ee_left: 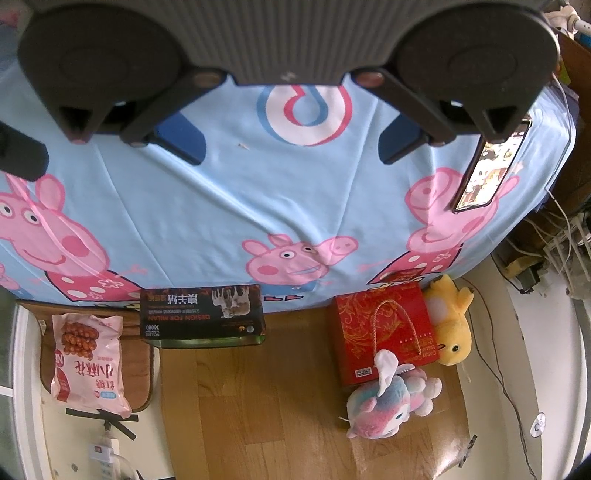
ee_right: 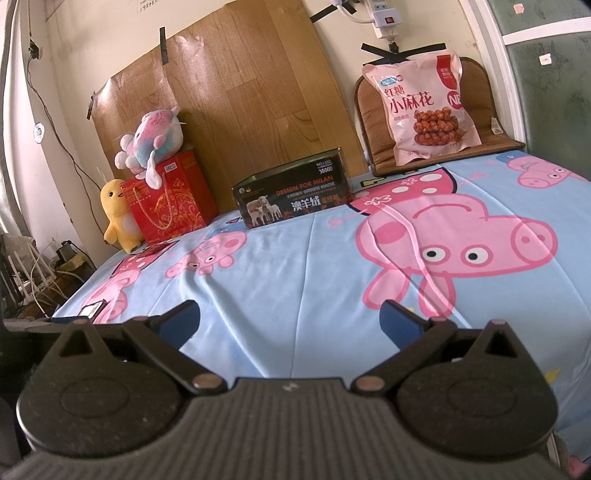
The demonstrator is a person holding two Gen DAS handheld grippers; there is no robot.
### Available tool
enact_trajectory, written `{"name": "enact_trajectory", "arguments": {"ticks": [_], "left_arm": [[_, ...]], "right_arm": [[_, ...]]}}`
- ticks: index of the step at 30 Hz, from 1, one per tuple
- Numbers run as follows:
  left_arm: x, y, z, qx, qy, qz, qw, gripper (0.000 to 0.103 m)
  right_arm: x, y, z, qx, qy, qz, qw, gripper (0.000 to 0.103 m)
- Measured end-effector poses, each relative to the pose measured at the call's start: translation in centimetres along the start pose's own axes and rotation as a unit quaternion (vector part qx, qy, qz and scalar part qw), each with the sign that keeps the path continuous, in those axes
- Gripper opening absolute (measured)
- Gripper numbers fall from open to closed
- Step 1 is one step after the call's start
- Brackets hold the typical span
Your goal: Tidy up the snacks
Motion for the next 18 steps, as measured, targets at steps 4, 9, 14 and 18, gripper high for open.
{"name": "enact_trajectory", "arguments": {"ticks": [4,9,14,18], "left_arm": [[0.04,0.02,0.03,0.0,0.0,-0.001,1.0,0.103],[0.0,0.03,0.05,0.0,0.0,0.0,1.0,0.103],[-0.1,0.08,0.16,-0.001,0.0,0.0,1.0,0.103],[-0.11,0.06,0.14,0.0,-0.001,0.0,1.0,0.103]], "right_arm": [[-0.01,-0.05,-0.01,0.0,0.0,0.0,1.0,0.103],[0.02,0.01,0.03,0.0,0.0,0.0,1.0,0.103],[0.08,0.04,0.04,0.0,0.0,0.0,1.0,0.103],[0.05,-0.04,0.04,0.0,0.0,0.0,1.0,0.103]]}}
Point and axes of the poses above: each gripper's, at about its wrist camera, not at the fingertips, and x roughly against the way its jaws point, z to its right, y to its underside, the point moved 9 cm from there along -x, roughly the way its jaws point, and after that the axes turned 9 degrees about -y, right-handed, at the moved point
